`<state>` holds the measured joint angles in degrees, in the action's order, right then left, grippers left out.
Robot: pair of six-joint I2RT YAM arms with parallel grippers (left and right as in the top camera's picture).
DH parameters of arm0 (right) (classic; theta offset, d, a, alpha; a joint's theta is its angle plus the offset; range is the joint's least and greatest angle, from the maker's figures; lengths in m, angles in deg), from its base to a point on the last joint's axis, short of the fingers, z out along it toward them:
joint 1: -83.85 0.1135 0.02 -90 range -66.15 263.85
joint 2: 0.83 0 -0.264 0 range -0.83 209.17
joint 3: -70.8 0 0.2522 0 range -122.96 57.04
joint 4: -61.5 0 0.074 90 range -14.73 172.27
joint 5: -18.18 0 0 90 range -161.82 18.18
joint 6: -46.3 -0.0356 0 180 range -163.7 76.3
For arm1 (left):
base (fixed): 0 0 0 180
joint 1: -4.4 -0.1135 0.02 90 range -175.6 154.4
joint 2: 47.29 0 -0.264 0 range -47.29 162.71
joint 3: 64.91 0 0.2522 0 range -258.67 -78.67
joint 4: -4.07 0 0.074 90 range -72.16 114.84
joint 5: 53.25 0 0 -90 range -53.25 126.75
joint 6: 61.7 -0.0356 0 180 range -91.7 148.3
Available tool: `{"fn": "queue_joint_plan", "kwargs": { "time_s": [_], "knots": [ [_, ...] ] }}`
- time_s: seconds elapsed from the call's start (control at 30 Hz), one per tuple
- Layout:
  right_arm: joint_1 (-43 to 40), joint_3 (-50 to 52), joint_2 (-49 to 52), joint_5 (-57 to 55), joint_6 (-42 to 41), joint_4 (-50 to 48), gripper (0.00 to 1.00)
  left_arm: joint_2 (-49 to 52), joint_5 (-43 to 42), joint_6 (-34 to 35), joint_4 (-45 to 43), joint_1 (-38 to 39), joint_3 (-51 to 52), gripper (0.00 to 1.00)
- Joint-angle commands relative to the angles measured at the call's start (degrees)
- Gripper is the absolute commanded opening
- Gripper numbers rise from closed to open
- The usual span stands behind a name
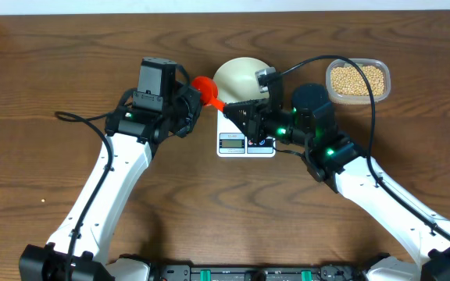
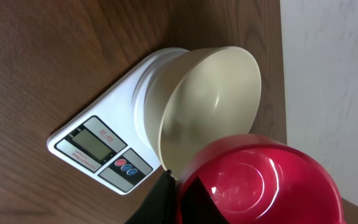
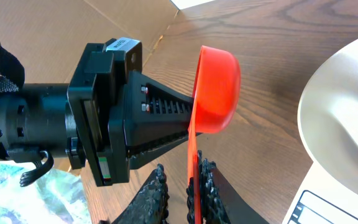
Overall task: Scoop item into bowl and weigh 50g on scale
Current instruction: 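Grasp the scoop handle with the right gripper, release with left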
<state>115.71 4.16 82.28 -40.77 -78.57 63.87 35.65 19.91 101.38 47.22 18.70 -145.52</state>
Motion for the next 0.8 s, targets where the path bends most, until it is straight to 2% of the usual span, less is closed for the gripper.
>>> {"fn": "queue_joint_plan", "kwargs": {
  "time_s": [0.0, 0.33, 0.77],
  "knots": [
    [0.37, -0.94, 0.50, -0.09, 1.29, 0.04, 0.17, 0.33, -0.68, -1.25, 0.09, -0.09, -0.90, 0.07],
    [0.50, -0.92, 0.50, -3.74, -2.05, 2.60, 0.11, 0.33, -0.68, -1.25, 0.07, -0.09, -0.87, 0.07],
    [0.50, -0.92, 0.50, -3.98, -7.58, 2.19, 0.13, 0.33, -0.68, -1.25, 0.09, -0.09, -0.87, 0.07]
  ]
}}
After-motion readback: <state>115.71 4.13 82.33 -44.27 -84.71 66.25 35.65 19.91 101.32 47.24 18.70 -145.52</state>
